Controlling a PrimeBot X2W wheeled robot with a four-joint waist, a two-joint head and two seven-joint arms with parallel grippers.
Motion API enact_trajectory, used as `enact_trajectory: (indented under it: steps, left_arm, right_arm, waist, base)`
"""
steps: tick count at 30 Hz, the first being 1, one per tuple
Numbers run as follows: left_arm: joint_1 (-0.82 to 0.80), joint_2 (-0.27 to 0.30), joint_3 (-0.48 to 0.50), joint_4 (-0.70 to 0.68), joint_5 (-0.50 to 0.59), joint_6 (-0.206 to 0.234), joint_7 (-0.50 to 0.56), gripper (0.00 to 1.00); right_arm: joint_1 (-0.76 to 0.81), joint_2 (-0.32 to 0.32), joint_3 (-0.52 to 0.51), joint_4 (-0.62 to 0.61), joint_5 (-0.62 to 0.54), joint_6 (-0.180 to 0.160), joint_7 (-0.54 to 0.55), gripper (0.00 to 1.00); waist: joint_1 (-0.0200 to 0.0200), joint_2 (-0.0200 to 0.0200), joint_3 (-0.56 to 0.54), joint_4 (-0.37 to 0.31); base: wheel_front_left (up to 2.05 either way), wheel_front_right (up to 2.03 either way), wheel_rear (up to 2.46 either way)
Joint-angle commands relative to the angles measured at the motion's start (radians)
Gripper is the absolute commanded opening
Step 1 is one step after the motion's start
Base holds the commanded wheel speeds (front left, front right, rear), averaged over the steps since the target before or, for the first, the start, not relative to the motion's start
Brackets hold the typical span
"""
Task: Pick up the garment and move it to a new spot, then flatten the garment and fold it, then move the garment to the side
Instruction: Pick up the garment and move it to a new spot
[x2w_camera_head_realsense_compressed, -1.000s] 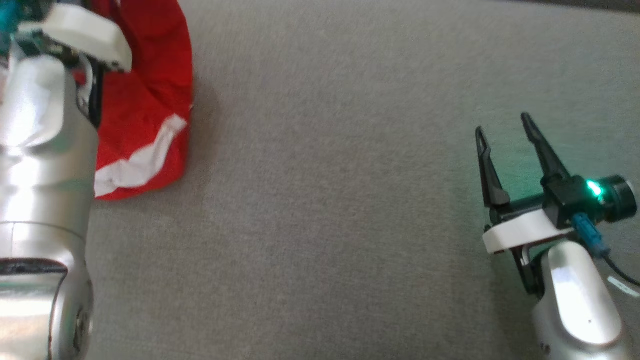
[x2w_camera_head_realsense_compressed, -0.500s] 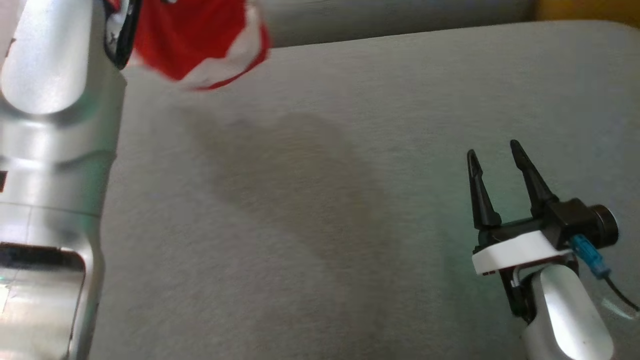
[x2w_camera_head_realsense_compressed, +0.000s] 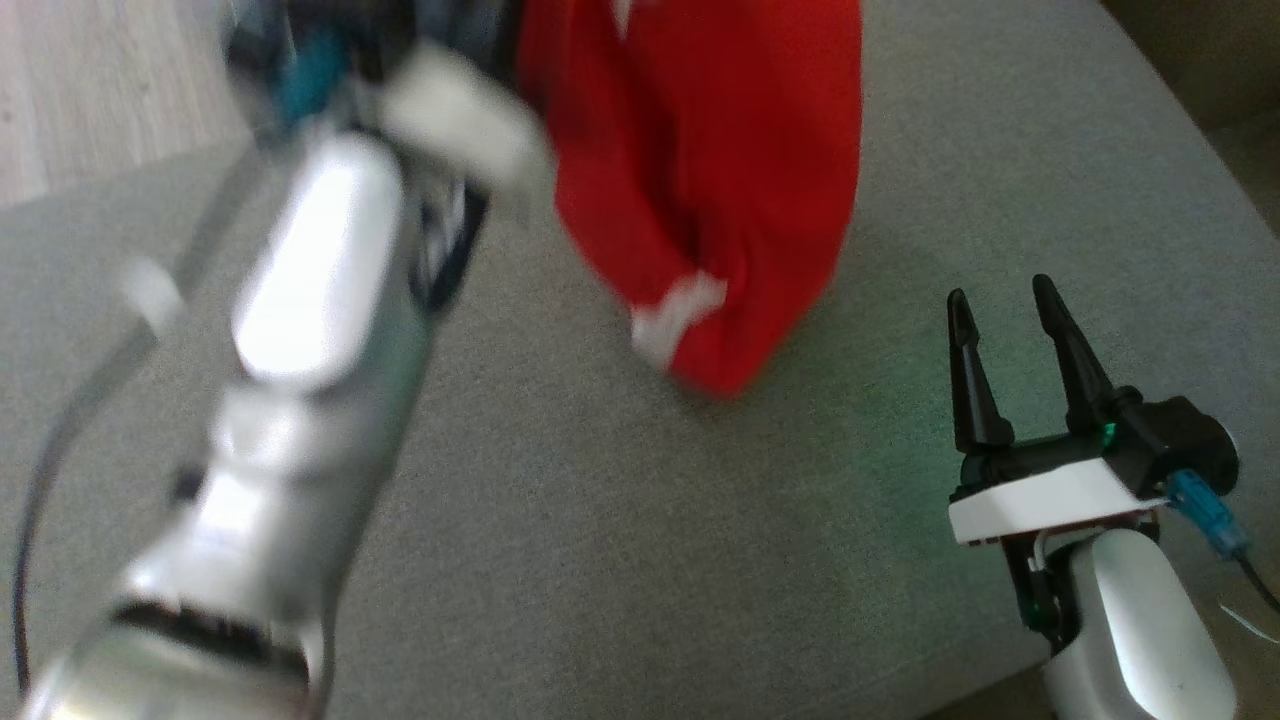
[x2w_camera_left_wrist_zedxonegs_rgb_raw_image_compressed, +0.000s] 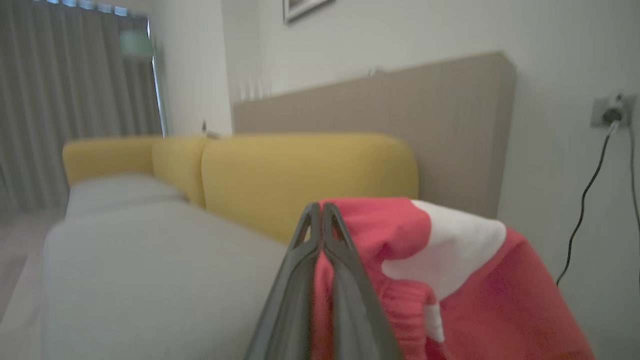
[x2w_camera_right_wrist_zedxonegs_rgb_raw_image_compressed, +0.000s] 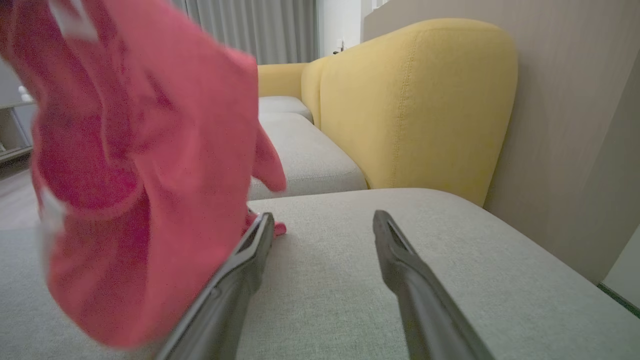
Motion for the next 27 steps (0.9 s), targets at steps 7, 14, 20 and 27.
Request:
enact_trajectory:
  steps: [7, 14, 20, 27]
  left_arm:
    - [0.315, 0.052, 0.012, 0.102, 0.022, 0.085, -0.129, 1.00]
    - [0.623, 0.039, 0.171, -0.242, 0.095, 0.188, -0.134, 1.00]
    - [0.842, 0.011, 0.253, -0.425, 0.156, 0.200, -0.135, 1.00]
    - [0.994, 0.003, 0.259, -0.551, 0.154, 0.215, -0.135, 1.00]
  right_arm:
    - [-0.013, 0.003, 0.027, -0.016, -0.002, -0.001, -0.002, 1.00]
    - [0.024, 0.003, 0.033, -0.015, 0.000, -0.001, -0.002, 1.00]
    - [0.069, 0.003, 0.043, -0.015, 0.002, -0.001, -0.002, 1.00]
    - [0.172, 0.003, 0.047, -0.047, -0.004, -0.001, -0.002, 1.00]
  waist:
    - [-0.0002, 0.0000, 0.048, 0.081]
    - [-0.0002, 0.0000, 0.026, 0.216]
    - [-0.0002, 0.0000, -0.048, 0.295]
    - [-0.0002, 0.0000, -0.157, 0.329]
  base:
    - [0.00, 0.00, 0.00]
    - [0.00, 0.00, 0.00]
    - [0.00, 0.00, 0.00]
    - [0.00, 0.00, 0.00]
